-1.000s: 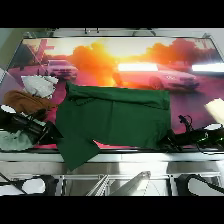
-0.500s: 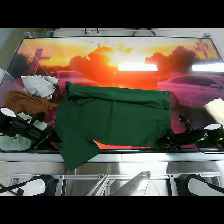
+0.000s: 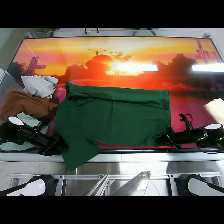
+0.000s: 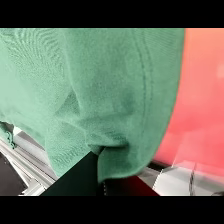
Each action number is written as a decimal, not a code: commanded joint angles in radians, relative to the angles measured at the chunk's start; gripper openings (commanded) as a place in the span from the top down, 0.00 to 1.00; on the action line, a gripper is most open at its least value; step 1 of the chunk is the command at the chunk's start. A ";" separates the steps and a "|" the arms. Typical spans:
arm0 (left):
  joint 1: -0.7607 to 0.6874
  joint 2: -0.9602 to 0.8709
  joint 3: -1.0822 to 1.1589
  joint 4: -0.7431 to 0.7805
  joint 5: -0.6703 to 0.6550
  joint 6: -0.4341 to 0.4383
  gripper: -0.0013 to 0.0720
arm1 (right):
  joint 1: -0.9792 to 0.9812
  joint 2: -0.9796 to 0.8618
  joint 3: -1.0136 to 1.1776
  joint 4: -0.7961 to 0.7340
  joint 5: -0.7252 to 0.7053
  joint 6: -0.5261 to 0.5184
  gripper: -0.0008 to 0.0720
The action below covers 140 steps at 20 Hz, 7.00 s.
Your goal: Fold the shirts.
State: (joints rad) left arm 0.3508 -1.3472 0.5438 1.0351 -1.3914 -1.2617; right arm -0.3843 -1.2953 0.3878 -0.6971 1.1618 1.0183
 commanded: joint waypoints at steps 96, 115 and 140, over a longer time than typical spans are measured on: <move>-0.757 -0.847 1.484 -0.502 0.135 -0.027 0.94 | -0.069 -0.420 0.925 0.133 0.271 0.038 0.97; -0.429 -0.420 1.484 -0.639 -0.267 0.008 0.95 | 0.718 -0.477 1.191 0.160 -0.249 0.385 0.96; -0.280 0.034 0.850 -0.645 -0.178 0.119 0.95 | 0.299 -0.589 0.990 0.021 0.018 0.177 0.12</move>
State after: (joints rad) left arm 0.0681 -1.3594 1.4780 0.3908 -1.5993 -1.1492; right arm -0.0914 -1.8313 1.3865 -0.6662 1.1812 1.2030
